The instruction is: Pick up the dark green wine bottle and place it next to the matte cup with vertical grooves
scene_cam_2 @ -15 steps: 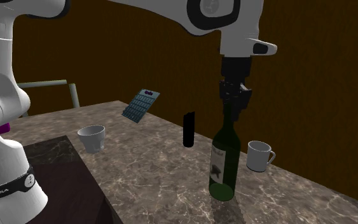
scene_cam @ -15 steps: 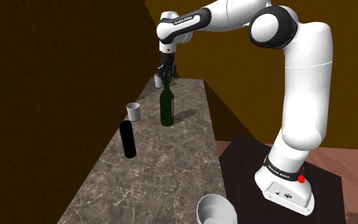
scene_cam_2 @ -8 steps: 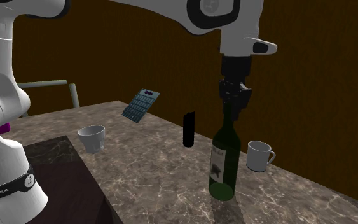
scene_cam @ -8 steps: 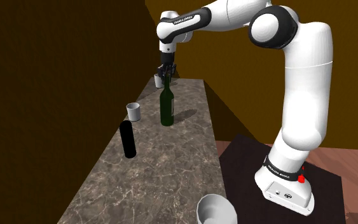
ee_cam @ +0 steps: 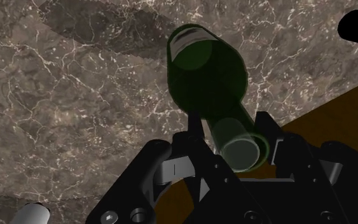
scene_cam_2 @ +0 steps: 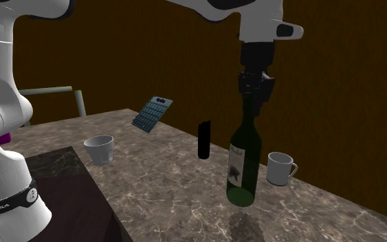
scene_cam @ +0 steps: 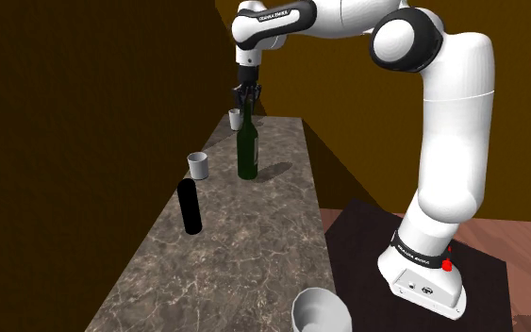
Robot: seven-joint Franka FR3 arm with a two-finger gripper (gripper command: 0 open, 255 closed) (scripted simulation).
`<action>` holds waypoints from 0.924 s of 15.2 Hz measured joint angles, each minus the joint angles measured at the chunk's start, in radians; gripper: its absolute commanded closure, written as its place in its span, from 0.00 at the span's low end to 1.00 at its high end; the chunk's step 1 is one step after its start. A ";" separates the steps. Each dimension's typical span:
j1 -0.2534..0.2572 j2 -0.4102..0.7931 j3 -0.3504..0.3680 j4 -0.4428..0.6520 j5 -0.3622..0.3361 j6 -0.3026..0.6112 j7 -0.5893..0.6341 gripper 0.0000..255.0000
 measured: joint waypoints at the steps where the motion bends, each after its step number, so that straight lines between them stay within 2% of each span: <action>1: 0.000 0.000 0.000 0.012 0.000 -0.012 0.000 1.00; 14: -0.004 0.031 0.000 0.238 0.000 -0.206 0.011 1.00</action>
